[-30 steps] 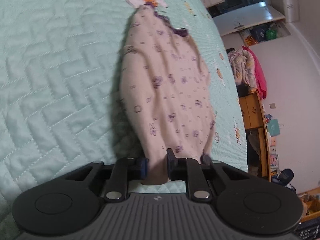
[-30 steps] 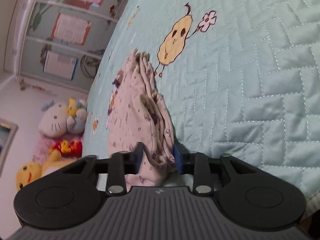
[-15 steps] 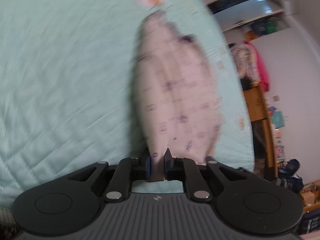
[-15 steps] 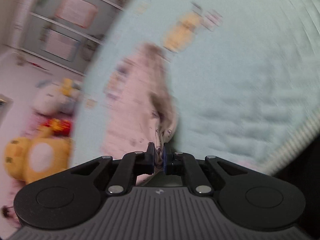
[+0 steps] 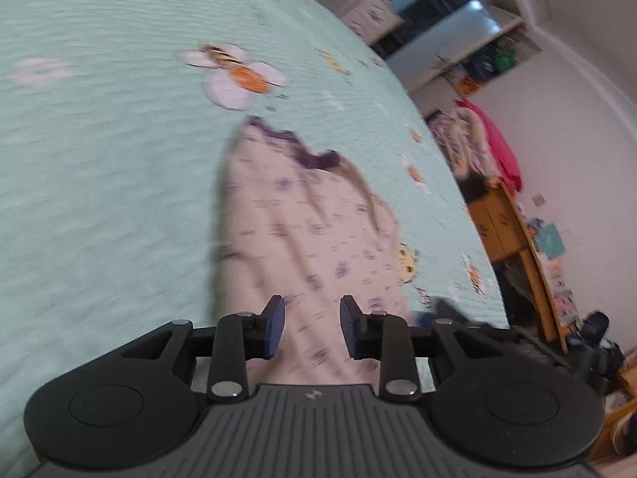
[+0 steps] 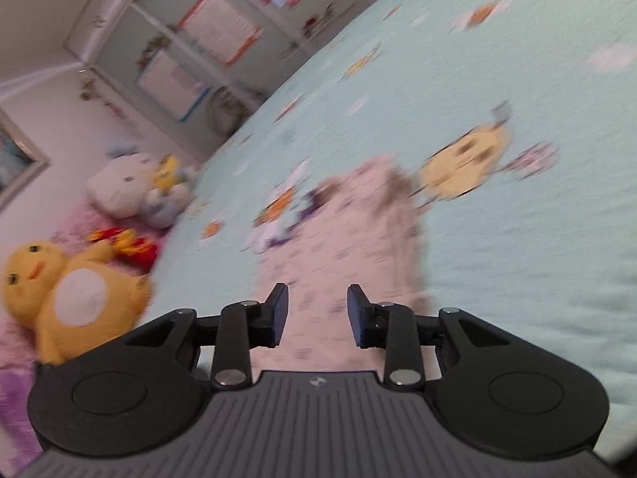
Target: Fold clothes
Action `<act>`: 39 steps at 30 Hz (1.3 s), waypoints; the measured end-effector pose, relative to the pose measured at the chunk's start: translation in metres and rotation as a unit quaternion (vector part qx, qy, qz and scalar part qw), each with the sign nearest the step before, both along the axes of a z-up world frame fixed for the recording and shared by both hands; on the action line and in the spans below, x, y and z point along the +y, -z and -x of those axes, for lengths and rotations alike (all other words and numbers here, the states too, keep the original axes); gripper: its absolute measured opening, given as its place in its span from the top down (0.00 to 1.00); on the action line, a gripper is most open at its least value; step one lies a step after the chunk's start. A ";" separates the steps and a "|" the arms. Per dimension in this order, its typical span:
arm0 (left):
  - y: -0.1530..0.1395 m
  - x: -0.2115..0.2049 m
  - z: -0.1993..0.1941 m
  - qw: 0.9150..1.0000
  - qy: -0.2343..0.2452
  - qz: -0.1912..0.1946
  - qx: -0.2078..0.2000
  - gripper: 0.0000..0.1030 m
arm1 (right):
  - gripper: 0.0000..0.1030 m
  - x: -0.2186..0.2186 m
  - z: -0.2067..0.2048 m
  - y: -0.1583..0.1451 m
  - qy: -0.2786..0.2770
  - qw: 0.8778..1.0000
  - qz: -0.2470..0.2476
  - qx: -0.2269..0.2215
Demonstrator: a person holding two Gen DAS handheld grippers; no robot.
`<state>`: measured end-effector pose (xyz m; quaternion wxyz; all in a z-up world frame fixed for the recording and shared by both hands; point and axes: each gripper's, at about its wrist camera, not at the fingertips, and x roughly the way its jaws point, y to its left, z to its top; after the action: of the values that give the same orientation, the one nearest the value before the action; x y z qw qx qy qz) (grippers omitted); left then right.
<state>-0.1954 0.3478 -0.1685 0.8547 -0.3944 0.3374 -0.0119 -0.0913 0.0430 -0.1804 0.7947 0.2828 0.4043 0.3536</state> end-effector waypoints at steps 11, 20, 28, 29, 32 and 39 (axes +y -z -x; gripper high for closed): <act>0.007 0.011 0.008 0.999 -0.037 -0.039 -0.008 0.56 | 0.79 -0.011 -0.049 0.010 0.000 0.999 -0.043 -0.014; 0.014 0.023 0.010 0.996 -0.060 -0.060 0.001 0.53 | 0.84 -0.020 -0.113 0.028 0.052 0.998 -0.031 0.016; 0.015 0.024 -0.049 0.994 -0.048 -0.098 0.028 0.54 | 0.83 0.043 -0.166 0.038 -0.008 0.998 0.017 0.057; 0.016 0.028 -0.049 0.993 -0.054 -0.097 0.033 0.54 | 1.00 0.034 -0.174 0.040 0.020 0.997 0.008 0.071; 0.003 0.031 -0.045 0.994 -0.049 -0.103 -0.004 0.47 | 0.81 0.014 -0.186 0.037 0.065 0.993 -0.036 0.087; 0.014 0.037 -0.124 0.992 -0.037 -0.108 0.045 0.52 | 0.71 0.075 -0.190 0.044 -0.018 0.989 -0.029 0.141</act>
<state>-0.0714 0.3845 -0.1824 0.8761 -0.3117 0.3602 0.0741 0.0985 0.1180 -0.2241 0.7148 0.3453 0.5066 0.3364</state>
